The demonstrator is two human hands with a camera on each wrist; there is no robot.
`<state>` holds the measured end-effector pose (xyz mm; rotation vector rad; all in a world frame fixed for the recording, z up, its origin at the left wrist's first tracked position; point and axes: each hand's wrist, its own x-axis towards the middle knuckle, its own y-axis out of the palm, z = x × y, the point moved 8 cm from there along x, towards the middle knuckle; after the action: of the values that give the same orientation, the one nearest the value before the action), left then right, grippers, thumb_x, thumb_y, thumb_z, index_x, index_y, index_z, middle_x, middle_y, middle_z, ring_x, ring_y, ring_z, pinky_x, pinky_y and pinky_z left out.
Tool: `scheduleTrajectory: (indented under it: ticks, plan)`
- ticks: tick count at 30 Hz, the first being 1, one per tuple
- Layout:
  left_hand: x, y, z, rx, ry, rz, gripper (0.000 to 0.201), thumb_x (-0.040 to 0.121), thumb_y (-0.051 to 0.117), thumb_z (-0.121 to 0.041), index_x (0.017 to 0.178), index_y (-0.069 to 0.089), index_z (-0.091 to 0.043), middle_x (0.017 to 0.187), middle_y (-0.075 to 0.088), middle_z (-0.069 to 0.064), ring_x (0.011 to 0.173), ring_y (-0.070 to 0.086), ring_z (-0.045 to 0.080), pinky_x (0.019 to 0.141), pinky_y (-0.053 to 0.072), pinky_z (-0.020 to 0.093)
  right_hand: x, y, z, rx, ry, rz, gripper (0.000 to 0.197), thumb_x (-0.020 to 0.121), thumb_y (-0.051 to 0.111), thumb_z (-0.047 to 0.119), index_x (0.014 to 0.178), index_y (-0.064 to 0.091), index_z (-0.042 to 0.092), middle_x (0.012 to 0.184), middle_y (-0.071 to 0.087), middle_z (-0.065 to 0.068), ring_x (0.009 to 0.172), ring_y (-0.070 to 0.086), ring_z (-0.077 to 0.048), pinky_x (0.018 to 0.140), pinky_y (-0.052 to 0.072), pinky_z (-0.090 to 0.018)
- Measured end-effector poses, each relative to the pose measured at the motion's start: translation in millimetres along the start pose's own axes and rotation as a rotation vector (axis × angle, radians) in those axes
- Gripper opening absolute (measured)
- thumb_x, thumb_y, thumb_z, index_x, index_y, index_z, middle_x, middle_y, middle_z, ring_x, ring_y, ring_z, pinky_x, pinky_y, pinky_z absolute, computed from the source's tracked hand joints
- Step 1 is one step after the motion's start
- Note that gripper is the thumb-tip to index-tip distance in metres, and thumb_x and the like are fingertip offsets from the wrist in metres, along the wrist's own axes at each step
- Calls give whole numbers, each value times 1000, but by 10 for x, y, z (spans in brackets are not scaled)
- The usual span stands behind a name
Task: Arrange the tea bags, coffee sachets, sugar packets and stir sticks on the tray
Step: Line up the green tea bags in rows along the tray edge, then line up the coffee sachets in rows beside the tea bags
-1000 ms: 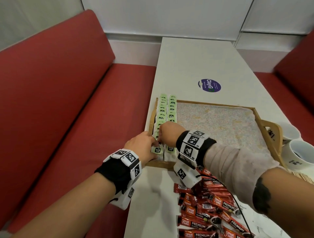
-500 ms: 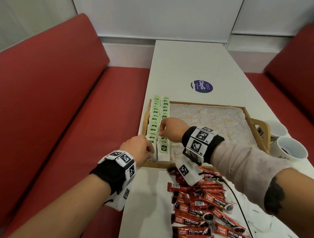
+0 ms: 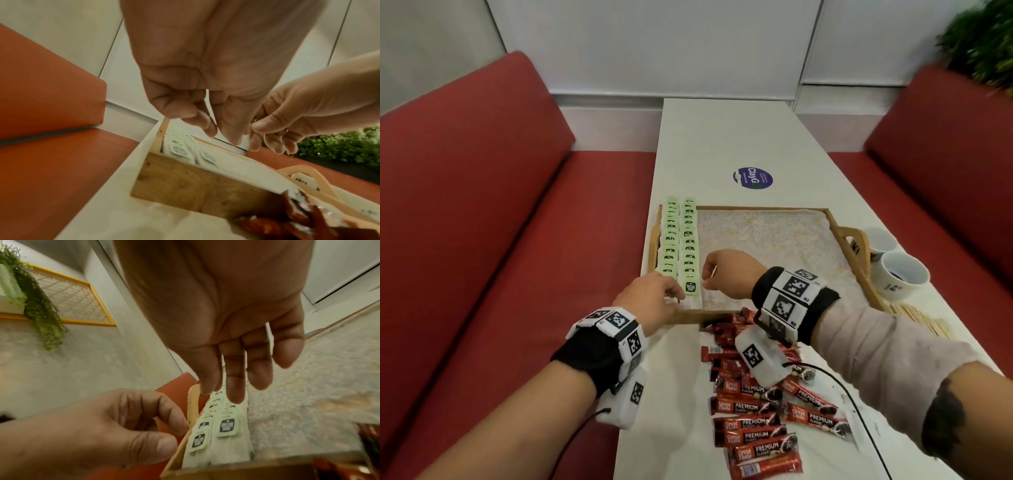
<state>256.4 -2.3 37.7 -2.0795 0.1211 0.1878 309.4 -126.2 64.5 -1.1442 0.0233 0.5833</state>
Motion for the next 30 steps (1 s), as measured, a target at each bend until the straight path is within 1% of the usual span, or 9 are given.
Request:
scheduleTrajectory:
  ticks: [3,5,11,15,17,20,22,24,30]
  plan:
    - [-123,47,-103,-106,20,-22,9,84,67,-30,92,64,-33,104,56,-12,99,54,9,83,43,26,-172,12,-23,65,8,-33,17,89,61,17,104,64,8,93,61,-1,70,51,-12,59,39,-23]
    - [-218,80,-169,-155,28,-31,7,84,67,-28,89,64,-33,104,58,-11,94,54,9,79,42,25,-307,1,-35,99,-1,-68,13,88,63,18,99,64,11,90,60,2,70,52,-11,55,37,-20]
    - [-462,293,-404,-185,118,1,8,85,67,-26,90,63,-30,96,56,-14,82,53,6,78,39,21,-771,41,-153,169,1,-108,10,87,64,23,95,62,18,89,60,5,79,55,-12,68,42,-23]
    - [-568,486,-509,-193,149,65,13,82,70,-27,88,60,-34,106,60,-8,79,53,8,82,45,26,-1071,214,-266,120,1,-47,16,82,69,25,97,63,20,84,59,9,81,57,-12,63,42,-23]
    - [-615,560,-537,-165,163,83,13,83,69,-25,89,60,-33,106,58,-7,80,52,8,81,45,25,-1195,345,-330,64,-6,15,26,77,75,28,98,61,23,85,59,10,82,57,-12,64,43,-23]
    - [-664,669,-524,-143,172,101,14,85,65,-21,90,59,-32,104,57,-7,81,53,8,84,46,25,-1335,577,-463,-28,13,119,54,67,83,32,113,57,28,107,59,7,94,57,-13,79,50,-28]
    - [-691,760,-494,-120,160,126,15,87,62,-17,94,61,-29,104,55,-8,83,52,8,86,44,23,-1421,724,-526,-124,4,167,75,60,86,36,125,50,29,119,50,6,105,52,-16,88,48,-33]
    - [-712,855,-467,-101,140,152,18,87,59,-14,96,61,-29,107,54,-6,85,54,9,86,44,24,-1493,852,-558,-221,-29,179,89,57,87,40,132,41,27,121,43,3,108,48,-18,90,46,-33]
    - [-762,981,-425,-82,84,164,21,87,55,-13,102,60,-27,114,52,-5,87,50,9,84,41,21,-1606,1056,-523,-410,-136,113,94,58,85,38,134,32,19,127,34,-3,109,43,-22,88,44,-35]
